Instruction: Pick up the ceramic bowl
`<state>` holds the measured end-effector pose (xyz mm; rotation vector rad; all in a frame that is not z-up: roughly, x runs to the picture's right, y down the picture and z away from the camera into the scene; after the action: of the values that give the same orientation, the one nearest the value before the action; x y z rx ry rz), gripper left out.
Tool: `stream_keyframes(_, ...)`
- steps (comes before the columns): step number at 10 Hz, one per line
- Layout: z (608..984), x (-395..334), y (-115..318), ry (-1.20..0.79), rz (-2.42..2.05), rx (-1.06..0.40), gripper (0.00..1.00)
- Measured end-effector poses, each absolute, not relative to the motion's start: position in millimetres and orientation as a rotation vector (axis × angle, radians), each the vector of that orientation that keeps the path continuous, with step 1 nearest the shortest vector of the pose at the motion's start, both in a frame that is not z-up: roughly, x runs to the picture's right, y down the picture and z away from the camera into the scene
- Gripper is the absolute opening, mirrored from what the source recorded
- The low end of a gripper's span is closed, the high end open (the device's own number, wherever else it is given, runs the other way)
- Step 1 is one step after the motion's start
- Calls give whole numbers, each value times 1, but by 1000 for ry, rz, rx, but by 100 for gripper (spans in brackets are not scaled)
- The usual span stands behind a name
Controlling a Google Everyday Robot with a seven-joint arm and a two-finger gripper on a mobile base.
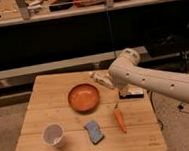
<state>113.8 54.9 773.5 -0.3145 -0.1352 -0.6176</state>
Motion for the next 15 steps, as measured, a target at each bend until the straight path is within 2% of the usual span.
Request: stream_keyframes(15,831,66,75,-309,-870,-249,80)
